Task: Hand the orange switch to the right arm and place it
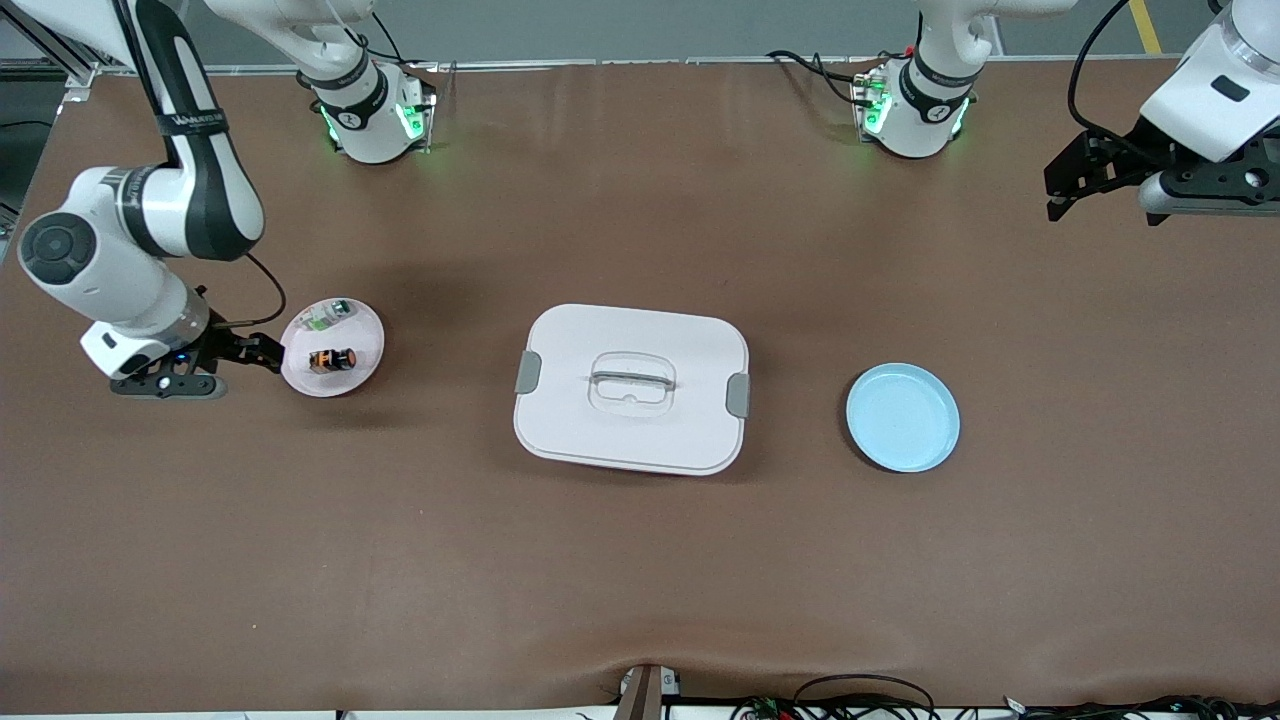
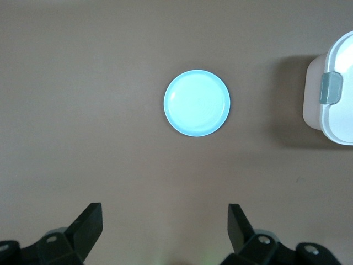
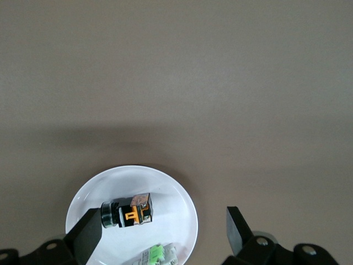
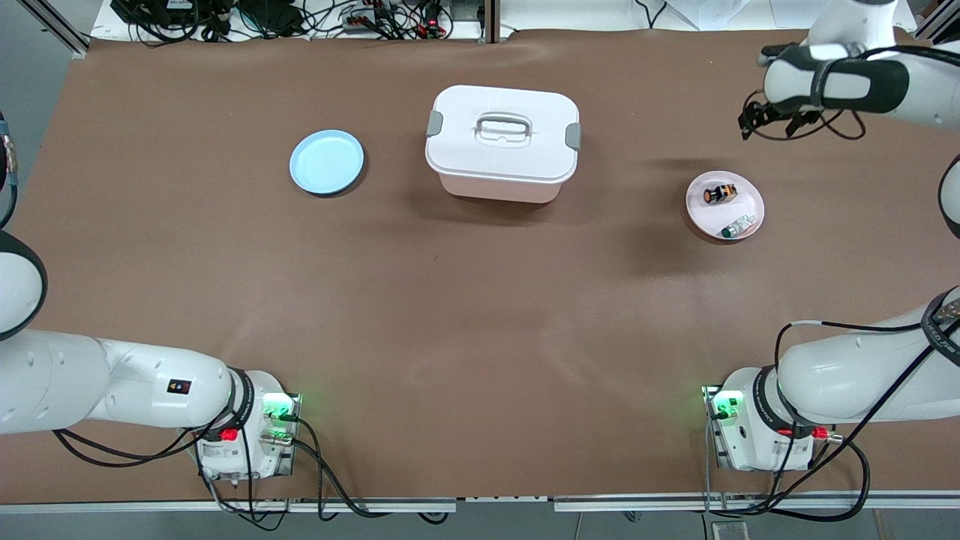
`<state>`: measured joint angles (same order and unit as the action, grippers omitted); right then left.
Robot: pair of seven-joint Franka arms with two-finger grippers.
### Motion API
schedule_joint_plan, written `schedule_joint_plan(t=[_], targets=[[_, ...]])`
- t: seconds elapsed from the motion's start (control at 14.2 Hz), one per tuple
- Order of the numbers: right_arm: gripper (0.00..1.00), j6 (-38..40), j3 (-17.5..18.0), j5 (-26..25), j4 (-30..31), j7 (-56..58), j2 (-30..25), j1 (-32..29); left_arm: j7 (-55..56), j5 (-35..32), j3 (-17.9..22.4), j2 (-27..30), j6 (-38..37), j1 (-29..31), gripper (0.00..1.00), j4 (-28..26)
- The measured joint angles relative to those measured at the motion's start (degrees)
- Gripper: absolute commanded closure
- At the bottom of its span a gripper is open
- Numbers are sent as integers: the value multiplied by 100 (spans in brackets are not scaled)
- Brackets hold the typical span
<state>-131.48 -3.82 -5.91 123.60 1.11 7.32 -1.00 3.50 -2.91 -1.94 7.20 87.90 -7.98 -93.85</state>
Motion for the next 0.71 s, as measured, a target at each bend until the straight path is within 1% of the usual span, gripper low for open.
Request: schedule_joint_plan(t=[0.49,0.71], targets=[[0,2129,18,87,-1551,-48,-62,0,0,3,-7,0,1,-4,0,0],[0,2892,24,307,-2105,-52,-112,0,0,5,-10,0,1,-7,0,0]])
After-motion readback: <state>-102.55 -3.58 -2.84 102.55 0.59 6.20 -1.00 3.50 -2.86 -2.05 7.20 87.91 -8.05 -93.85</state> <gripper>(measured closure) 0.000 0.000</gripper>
